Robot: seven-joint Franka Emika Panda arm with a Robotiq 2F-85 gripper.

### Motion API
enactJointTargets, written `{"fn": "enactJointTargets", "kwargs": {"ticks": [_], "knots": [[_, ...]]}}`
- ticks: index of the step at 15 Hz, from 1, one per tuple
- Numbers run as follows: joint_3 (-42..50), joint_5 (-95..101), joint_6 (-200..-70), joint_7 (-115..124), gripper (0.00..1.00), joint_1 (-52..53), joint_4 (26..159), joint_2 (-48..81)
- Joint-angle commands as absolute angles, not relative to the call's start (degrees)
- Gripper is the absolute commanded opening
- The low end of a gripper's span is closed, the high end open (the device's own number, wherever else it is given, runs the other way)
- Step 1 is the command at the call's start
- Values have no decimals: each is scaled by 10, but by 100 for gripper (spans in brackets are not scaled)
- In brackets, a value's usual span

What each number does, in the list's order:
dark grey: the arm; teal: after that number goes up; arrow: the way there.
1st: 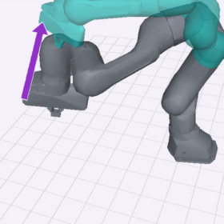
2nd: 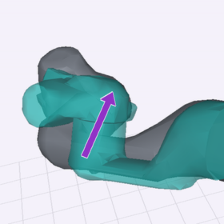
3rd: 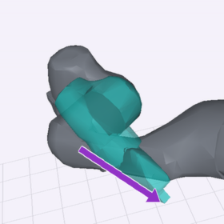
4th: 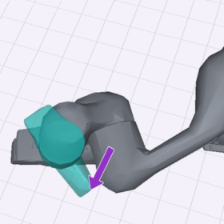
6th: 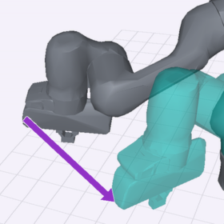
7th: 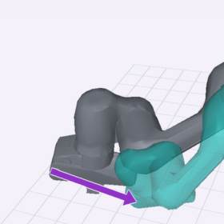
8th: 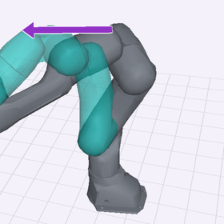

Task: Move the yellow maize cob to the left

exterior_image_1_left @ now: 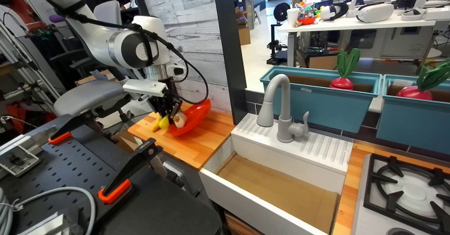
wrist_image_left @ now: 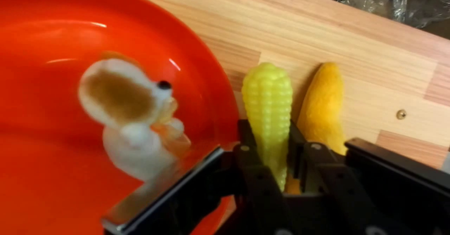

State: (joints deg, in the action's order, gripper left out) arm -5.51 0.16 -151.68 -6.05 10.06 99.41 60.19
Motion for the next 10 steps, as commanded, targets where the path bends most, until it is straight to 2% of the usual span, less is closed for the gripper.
{"fn": "enactJointTargets", "kwargs": {"ticks": [1,8,10], "knots": [[-46,19,-1493,-39,52,113,972,613],[-47,19,-1477,-30,100,114,966,611],[-47,19,-1475,-30,100,112,967,610]]}}
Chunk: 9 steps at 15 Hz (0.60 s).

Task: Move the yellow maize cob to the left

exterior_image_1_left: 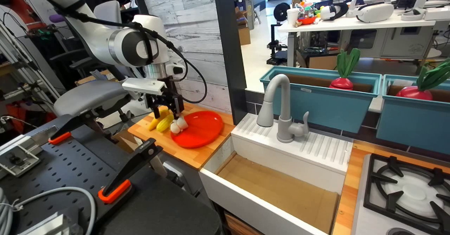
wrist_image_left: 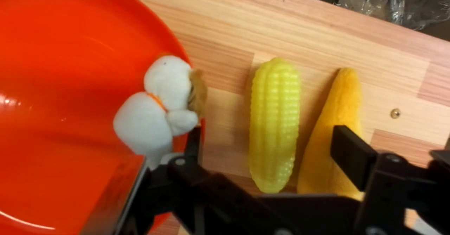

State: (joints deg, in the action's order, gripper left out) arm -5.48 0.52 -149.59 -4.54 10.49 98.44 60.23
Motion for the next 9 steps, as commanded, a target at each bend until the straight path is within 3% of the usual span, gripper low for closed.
{"fn": "enactJointTargets", "kwargs": {"ticks": [1,9], "knots": [[-48,19,-1477,-31,100,112,970,607],[-64,15,-1503,-41,100,101,1049,523]]}}
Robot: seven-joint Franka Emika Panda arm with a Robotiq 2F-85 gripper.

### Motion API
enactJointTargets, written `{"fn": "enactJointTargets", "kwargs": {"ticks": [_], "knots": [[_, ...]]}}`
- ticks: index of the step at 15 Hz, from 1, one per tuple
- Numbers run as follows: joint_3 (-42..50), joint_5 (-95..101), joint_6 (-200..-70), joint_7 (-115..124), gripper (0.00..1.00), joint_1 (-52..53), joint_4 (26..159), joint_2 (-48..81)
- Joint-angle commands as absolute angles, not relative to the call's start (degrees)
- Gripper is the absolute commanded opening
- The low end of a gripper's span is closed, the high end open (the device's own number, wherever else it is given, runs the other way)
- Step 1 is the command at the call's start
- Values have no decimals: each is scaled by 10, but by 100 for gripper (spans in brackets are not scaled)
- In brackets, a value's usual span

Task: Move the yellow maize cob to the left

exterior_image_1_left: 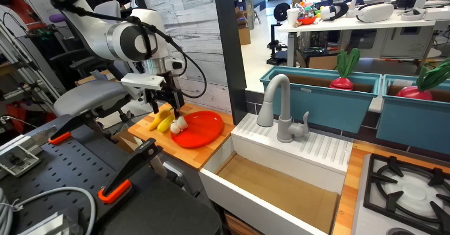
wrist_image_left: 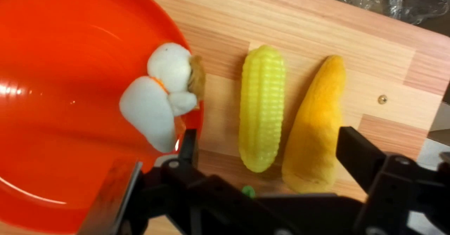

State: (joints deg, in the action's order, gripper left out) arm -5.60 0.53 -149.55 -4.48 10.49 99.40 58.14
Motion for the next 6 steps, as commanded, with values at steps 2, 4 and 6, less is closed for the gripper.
{"fn": "enactJointTargets", "kwargs": {"ticks": [2,4,6], "knots": [[-72,11,-1514,-45,100,95,1086,484],[-67,12,-1497,-41,100,101,1039,521],[-68,11,-1495,-40,100,101,1049,507]]}}
